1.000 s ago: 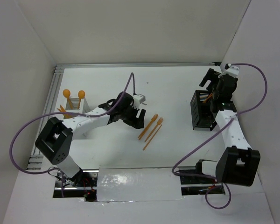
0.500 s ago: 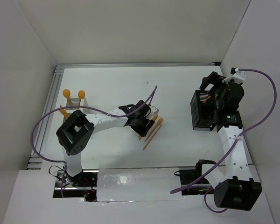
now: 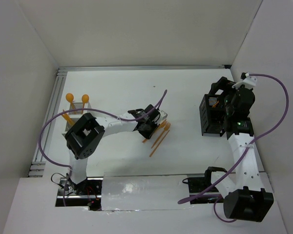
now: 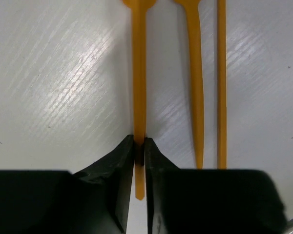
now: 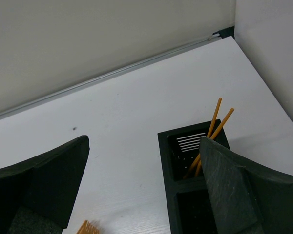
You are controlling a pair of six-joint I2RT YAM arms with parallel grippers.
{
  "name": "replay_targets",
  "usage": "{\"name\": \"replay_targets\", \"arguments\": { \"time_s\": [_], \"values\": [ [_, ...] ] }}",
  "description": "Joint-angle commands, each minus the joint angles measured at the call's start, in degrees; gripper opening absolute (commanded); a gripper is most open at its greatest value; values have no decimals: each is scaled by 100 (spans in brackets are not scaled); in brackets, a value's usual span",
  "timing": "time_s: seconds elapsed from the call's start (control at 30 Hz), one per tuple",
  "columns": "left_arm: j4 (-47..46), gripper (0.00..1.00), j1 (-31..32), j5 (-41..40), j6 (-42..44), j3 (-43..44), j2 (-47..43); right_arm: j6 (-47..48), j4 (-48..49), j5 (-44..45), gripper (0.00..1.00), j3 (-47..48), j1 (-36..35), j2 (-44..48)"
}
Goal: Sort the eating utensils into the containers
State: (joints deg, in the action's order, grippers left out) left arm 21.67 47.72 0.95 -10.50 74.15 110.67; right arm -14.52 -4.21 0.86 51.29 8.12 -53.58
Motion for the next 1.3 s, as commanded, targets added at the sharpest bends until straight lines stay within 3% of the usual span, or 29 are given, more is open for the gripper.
{"name": "replay_targets", "arguments": {
  "time_s": [0.0,0.07,0.37,0.63,0.93,1.07,1.13,1.27],
  "values": [
    [-75,25,44,46,31,30,51,-50,8,54,100,-49,-39,102],
    [-110,14,35,116,-39,-23,-46,-59,8,54,100,-49,-38,120],
    [-198,14,-105,-16,-566,-400,-897,-77,8,2,100,-49,-39,129],
    [-462,14,-598,722,-734,-823,-2013,-103,8,-103,100,-101,-47,111],
    [-401,13,-800,634,-813,-1052,-1997,-147,8,-270,100,-154,-47,129],
    [-716,12,-791,845,-796,-1288,-2172,-401,358,-2078,100,-268,-47,-29],
    [-1110,12,-791,1081,-760,-1533,-2497,-1040,604,-2764,100,-435,-196,-169],
    [-1743,12,-800,1319,-857,-1781,-2954,-1631,1001,-3111,100,-673,-785,-372]
  ]
}}
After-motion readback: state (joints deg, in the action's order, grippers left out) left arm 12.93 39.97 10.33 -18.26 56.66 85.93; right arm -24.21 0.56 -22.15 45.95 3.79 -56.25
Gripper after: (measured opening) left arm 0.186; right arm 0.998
